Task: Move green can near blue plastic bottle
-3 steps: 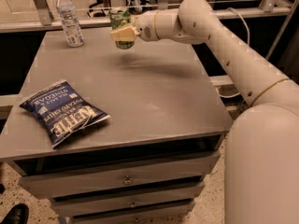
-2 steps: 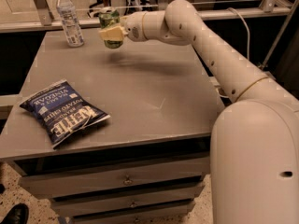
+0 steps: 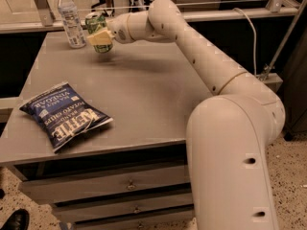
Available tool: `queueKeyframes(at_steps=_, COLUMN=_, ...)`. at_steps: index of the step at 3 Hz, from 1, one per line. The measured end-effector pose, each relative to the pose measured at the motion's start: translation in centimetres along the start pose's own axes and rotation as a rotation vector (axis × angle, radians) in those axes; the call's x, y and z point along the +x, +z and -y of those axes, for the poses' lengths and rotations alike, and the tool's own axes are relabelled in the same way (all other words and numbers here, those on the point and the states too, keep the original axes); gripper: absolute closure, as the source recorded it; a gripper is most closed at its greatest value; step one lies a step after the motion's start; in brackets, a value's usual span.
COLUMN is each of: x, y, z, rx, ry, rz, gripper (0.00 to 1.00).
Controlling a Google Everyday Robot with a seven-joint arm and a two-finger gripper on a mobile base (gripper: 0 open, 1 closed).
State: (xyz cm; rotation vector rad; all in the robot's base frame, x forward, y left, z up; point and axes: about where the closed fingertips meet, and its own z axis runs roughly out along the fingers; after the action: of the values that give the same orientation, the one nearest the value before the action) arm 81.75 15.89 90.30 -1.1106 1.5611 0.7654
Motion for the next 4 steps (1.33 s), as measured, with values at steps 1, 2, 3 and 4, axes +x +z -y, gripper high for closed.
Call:
queueKeyframes(at_steps=1, x=0.7, y=1.7, z=-0.3, rx=-0.012, ry=-0.007, rz=-0.03, gripper=1.0)
queueKeyframes(at_steps=2, x=0.7, y=2.4, z=0.3, rx=0.002, ry=-0.012, rz=-0.027, gripper=1.0)
queueKeyframes(at_steps=3, x=0.5, y=2.7, z=1.3, rx=0.022, ry=-0.017, rz=-0.016, gripper=1.0)
queueKeyframes(at_steps=4, x=0.4, y=3.0, z=1.7, rx=0.028, ry=-0.016, rz=-0.006, gripper=1.0)
